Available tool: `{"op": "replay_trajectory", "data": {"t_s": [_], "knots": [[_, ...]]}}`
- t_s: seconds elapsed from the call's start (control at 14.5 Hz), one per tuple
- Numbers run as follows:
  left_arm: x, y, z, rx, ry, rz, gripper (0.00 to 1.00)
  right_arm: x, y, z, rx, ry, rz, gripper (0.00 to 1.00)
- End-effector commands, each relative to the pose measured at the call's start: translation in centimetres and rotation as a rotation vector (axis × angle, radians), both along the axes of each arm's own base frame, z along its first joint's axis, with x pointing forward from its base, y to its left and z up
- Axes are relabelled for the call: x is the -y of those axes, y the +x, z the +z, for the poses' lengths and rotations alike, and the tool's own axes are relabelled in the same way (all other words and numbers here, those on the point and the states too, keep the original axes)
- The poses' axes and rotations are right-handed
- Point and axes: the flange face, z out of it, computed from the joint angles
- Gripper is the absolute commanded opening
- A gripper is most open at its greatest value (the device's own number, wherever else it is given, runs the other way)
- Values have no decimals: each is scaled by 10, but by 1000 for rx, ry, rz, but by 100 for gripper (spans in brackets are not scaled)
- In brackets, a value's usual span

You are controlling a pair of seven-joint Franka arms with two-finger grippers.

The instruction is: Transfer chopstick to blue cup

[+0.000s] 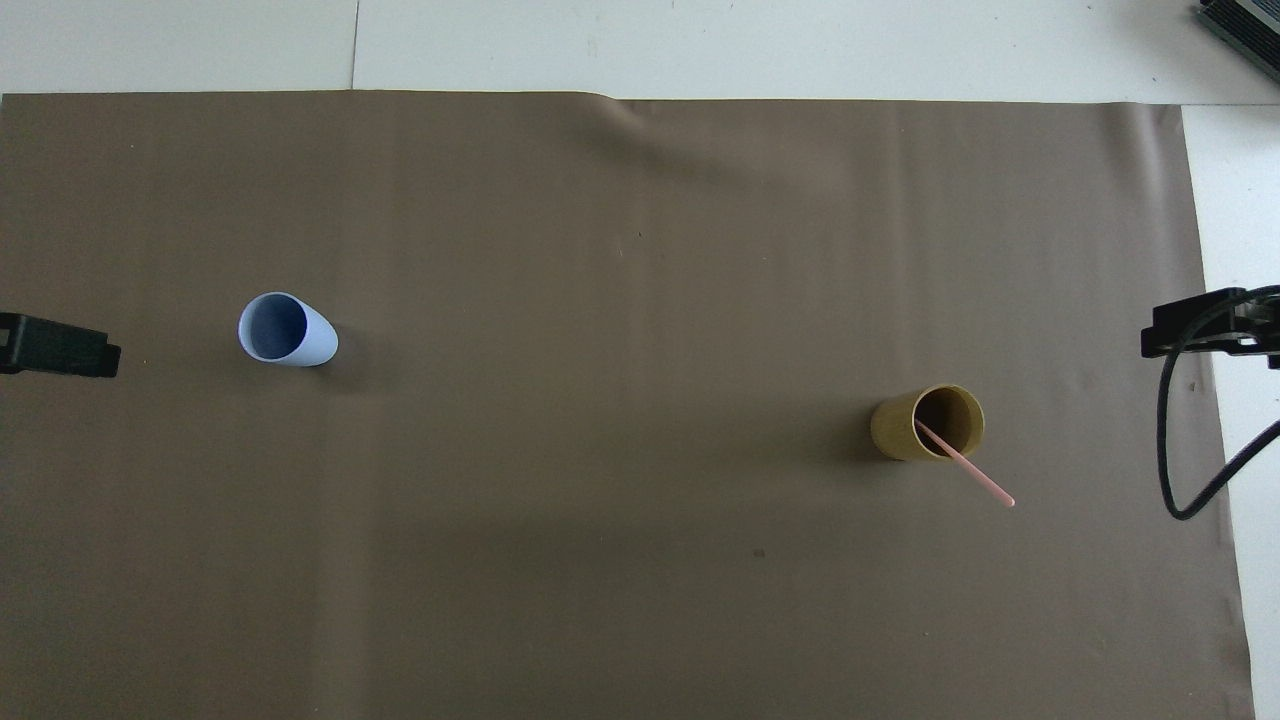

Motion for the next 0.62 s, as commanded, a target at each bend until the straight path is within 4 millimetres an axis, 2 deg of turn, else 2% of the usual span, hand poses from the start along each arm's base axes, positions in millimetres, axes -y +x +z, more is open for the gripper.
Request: {"op": "replay_trajectory", "data": {"t_s": [0.0,0.55], "knots": [[1,-4,3,-11,-9,7,100,1,-9,-1,1,3,18,100],[-2,-5,5,-5,-11,16,100,1,-10,1,-6,22,16,100]]}}
